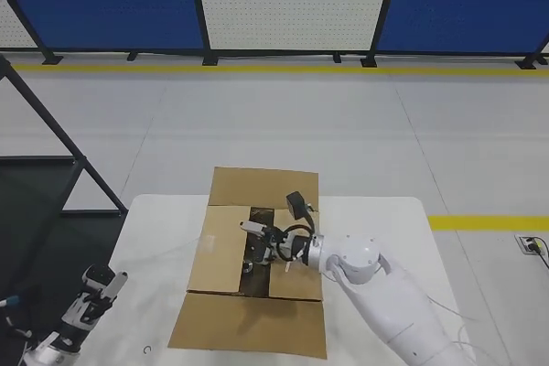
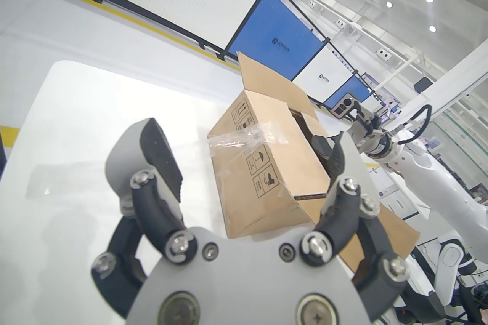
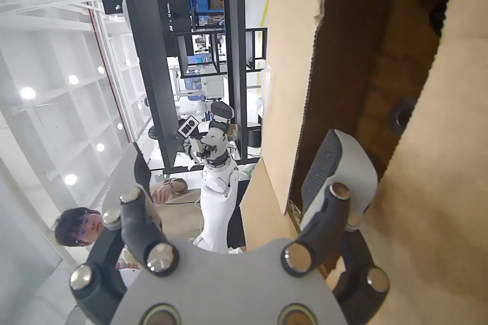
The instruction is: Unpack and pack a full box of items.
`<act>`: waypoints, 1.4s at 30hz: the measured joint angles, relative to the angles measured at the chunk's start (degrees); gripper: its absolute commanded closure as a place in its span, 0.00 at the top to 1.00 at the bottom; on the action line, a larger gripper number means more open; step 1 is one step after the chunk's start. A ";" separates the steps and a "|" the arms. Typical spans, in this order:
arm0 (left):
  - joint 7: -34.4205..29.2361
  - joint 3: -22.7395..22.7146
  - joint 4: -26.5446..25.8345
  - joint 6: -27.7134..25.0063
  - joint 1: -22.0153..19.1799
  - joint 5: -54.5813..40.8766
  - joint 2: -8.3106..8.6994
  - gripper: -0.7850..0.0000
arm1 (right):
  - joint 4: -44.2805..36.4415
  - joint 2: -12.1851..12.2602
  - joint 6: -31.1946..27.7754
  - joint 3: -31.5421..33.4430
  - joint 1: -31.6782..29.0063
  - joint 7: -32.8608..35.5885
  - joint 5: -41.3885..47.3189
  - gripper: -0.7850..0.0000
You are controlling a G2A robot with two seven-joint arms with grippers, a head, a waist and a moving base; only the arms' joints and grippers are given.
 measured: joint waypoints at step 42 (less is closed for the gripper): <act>5.46 11.98 -1.97 1.15 -2.55 18.10 -1.41 1.00 | 3.27 -6.95 -10.52 -2.58 3.20 2.45 14.37 1.00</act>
